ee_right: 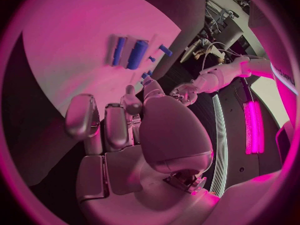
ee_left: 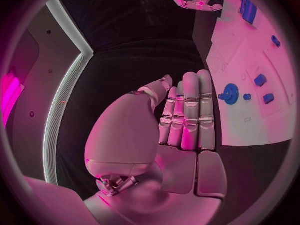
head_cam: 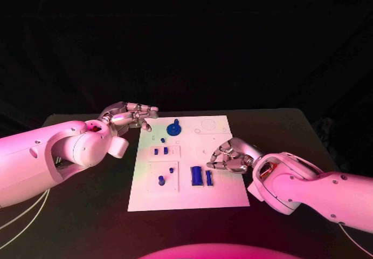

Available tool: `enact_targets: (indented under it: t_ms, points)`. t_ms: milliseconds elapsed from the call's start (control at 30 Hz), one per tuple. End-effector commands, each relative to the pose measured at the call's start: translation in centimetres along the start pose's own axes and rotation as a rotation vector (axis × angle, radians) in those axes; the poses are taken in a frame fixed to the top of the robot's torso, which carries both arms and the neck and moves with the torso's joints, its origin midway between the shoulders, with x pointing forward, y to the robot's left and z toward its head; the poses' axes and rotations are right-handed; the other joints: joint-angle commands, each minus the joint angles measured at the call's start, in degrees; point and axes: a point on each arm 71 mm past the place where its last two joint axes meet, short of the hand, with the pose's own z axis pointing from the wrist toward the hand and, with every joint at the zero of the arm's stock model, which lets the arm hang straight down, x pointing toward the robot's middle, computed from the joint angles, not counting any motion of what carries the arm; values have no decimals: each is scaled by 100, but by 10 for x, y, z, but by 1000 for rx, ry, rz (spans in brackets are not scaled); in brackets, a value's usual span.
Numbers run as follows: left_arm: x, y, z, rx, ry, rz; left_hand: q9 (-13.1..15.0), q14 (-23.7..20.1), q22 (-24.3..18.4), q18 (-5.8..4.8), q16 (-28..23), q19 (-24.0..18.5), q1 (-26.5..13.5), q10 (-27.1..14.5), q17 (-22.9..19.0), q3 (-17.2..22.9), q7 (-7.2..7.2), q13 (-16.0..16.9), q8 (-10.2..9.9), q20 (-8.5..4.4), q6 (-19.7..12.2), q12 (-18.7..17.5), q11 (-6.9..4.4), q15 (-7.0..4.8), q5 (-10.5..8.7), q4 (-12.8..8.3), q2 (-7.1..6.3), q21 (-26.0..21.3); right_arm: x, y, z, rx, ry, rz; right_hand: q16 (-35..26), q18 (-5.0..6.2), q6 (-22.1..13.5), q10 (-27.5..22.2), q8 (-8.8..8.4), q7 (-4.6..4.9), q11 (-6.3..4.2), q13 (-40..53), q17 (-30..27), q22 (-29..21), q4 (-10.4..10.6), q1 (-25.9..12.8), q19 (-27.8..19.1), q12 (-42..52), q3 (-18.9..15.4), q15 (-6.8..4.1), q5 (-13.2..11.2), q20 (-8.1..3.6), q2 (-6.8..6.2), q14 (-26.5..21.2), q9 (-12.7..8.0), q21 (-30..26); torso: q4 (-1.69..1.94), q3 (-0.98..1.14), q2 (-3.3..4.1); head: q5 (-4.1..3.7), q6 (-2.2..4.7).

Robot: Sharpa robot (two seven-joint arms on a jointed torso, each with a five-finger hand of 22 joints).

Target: Assemble the parts on the task board

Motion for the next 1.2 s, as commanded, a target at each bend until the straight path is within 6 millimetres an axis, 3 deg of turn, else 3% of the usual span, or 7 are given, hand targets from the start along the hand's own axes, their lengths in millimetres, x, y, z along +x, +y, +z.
enact_targets:
  t_ms: [33,300,433,767,1033,1067,1200]
  points:
    - [3,1,2,7,12,-72,-6,-45,-13,70,-21,16,-19,-39,-10,-72,-4,9,-12,41,-32,27,-4,25,-6,24,-41,-27,-10,5,4,-95,-27,255,-814,208,-233,-664,-89,65,83,-757,-883,229,-28,179,-507,-1087,-18,55,-1,61,43,-320,-14,-1165,-21,-17,-94,9,29]
    - [10,8,16,25,-9,-118,-20,-938,-401,20,-917,-624,-102,-224,-455,-261,20,-21,-34,191,-149,39,61,191,-25,152,-33,-754,-38,-8,31,-131,-53,488,-3895,525,-553,-1203,-404,419,381,-2837,-3230,-1415,-95,964,-1822,-3094,321,428,-484,378,263,-1485,-447,-4143,-43,-81,-337,39,174]
    - [7,10,27,40,-43,-149,-29,-1433,-1431,-194,-2462,-1810,-19,-689,-1179,-428,59,-256,-85,748,-660,-186,307,554,-4,201,-60,-2514,-55,-17,50,-169,-115,551,-5146,528,-341,-777,-695,471,463,-4170,-3974,-2121,-42,1301,-2076,-4009,666,562,-425,527,39,-1598,-849,-4842,-85,-109,-443,93,319]
    - [-6,14,54,114,-144,-153,-42,-1868,-2192,-93,-3940,-1823,121,-918,-1861,-669,-37,-420,4,1079,-579,-457,501,848,-15,240,119,-3637,-87,-38,95,-199,-238,560,-6723,495,-310,-789,-996,578,811,-5749,-5190,-3507,80,1136,-2860,-4988,1259,1037,-427,1072,-191,-2396,-1524,-5891,-128,-83,-626,200,505]
    - [-6,17,60,160,-197,-142,-38,-1862,-2374,-117,-4285,-1673,148,-939,-2089,-858,-74,-413,-88,1078,-583,-645,569,916,-15,261,178,-3891,-89,-39,105,-203,-223,589,-6774,529,-287,-821,-984,656,860,-6186,-5652,-4297,-62,821,-2878,-4997,1285,1088,-451,1151,-175,-2312,-1825,-5886,-126,-46,-612,281,530]
    - [-4,20,60,96,-151,-137,-412,-3445,-2811,-357,-4448,-2995,-2271,-2632,-2532,-1318,-345,-772,-487,576,-2236,-1177,192,602,-297,-57,330,-4148,-90,-43,103,-153,-263,538,-7133,148,-1986,-2720,-1350,287,574,-6557,-5877,-5225,-409,-1697,-4386,-5354,1053,858,-949,718,239,-4137,-2090,-6241,-117,-66,-605,249,508]
    - [-2,22,58,99,-161,-132,-412,-3828,-2811,-394,-4876,-3298,-2887,-3067,-2532,-1474,-426,-772,-487,449,-2661,-1177,131,533,-297,-57,799,-4242,-87,-41,101,-155,-273,561,-7133,148,-2414,-3209,-1350,204,511,-6557,-5971,-5533,-513,-2411,-4731,-5354,987,789,-1091,599,239,-4576,-2185,-6241,-86,-61,-608,236,567]
